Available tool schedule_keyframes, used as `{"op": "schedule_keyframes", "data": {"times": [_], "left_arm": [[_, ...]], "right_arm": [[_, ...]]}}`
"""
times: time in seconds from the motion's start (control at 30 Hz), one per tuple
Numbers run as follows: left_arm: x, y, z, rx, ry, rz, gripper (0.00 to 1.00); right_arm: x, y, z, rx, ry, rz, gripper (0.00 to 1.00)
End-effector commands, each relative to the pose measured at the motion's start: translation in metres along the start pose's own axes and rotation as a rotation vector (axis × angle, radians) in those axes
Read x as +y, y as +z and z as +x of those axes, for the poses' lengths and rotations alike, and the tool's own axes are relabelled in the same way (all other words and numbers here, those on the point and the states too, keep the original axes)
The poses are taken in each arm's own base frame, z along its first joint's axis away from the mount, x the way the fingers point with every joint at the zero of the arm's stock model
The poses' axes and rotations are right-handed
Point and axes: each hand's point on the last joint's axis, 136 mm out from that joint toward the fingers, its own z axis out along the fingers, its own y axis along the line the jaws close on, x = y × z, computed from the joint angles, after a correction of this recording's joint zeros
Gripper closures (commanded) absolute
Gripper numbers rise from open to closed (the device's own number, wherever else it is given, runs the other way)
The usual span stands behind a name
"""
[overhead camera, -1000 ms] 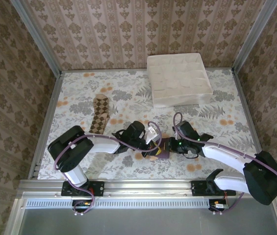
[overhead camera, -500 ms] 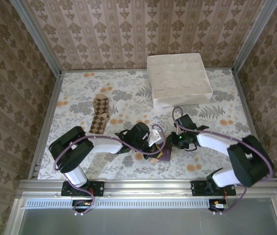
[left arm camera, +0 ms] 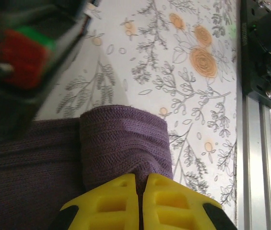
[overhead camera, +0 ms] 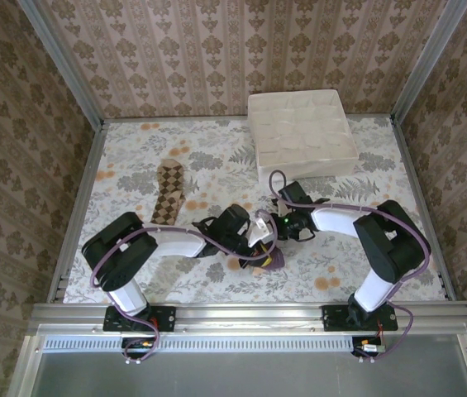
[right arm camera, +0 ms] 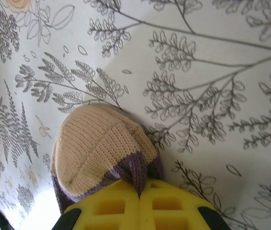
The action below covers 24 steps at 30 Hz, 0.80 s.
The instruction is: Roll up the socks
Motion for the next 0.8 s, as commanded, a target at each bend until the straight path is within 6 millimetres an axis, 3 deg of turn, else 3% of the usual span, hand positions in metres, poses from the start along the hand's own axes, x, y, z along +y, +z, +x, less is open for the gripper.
{"op": "schedule_keyframes", "data": {"times": [0.0, 0.1, 0.23, 0.37, 0.5, 0.67, 0.77], "left_arm": [[0.019, -0.004, 0.023, 0.073, -0.117, -0.036, 1.0], [0.032, -0.007, 0.026, 0.068, -0.17, -0.058, 1.0], [0.041, -0.008, 0.027, 0.066, -0.21, -0.062, 1.0], [0.046, -0.006, 0.028, 0.071, -0.233, -0.062, 1.0], [0.051, -0.006, 0.028, 0.073, -0.244, -0.067, 1.0], [0.05, -0.005, 0.027, 0.077, -0.243, -0.056, 1.0], [0.05, -0.004, 0.027, 0.08, -0.239, -0.052, 1.0]], "right_arm": [[0.009, -0.001, -0.011, -0.031, -0.049, -0.021, 0.92], [0.013, -0.013, -0.01, -0.055, -0.073, -0.026, 0.69], [0.021, -0.033, -0.007, -0.085, -0.103, -0.038, 0.57], [0.027, -0.046, 0.005, -0.074, -0.096, -0.063, 0.54], [0.011, -0.058, 0.026, -0.099, -0.059, -0.001, 0.52], [-0.015, -0.06, 0.053, -0.085, 0.0, 0.06, 0.5], [-0.017, -0.06, 0.059, -0.096, 0.014, 0.05, 0.49]]}}
